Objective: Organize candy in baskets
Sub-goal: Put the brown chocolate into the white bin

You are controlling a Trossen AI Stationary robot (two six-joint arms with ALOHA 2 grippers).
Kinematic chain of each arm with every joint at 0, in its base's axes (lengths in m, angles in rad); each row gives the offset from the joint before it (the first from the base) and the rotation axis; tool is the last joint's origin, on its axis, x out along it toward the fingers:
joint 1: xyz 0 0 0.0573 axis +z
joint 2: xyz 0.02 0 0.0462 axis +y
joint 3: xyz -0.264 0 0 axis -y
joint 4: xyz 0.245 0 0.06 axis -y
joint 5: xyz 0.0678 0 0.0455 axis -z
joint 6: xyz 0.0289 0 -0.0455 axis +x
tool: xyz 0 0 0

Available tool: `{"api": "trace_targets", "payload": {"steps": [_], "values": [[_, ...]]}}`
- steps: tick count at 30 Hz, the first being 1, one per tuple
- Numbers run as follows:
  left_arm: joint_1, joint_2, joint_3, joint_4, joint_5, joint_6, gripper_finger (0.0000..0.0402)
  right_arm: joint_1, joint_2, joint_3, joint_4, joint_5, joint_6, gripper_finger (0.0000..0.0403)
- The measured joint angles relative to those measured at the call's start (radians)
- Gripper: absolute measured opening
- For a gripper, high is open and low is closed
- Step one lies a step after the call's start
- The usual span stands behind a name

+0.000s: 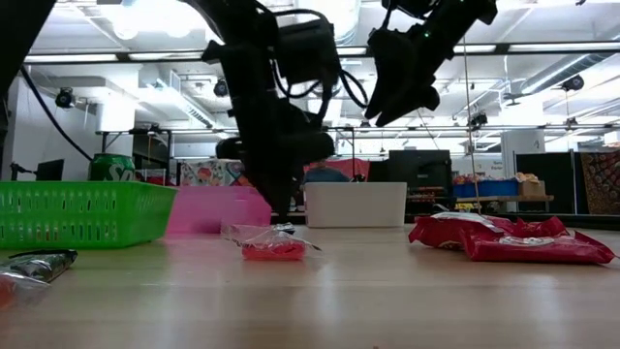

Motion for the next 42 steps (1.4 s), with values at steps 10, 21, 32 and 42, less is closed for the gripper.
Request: {"api": "trace_targets", "payload": {"steps": [10, 21, 32, 42], "values": [[0.001, 0.032, 0.024, 0.017, -0.042, 0.010, 0.0100, 0.000, 0.000, -0.002, -0.018, -0.002, 0.013, 0.0187], [0.002, 0.053, 0.022, 0.024, -0.105, 0.009, 0.0147, 0.002, 0.000, -0.002, -0.018, 0.000, 0.023, 0.0187], [0.002, 0.097, 0.023, 0.042, -0.112, 0.010, 0.0141, 0.011, 0.000, -0.004, -0.020, -0.002, 0.023, 0.0189], [-0.006, 0.104, 0.024, 0.056, -0.095, 0.114, 0.0066, 0.011, 0.000, -0.006, -0.021, -0.004, 0.021, 0.0189]]}}
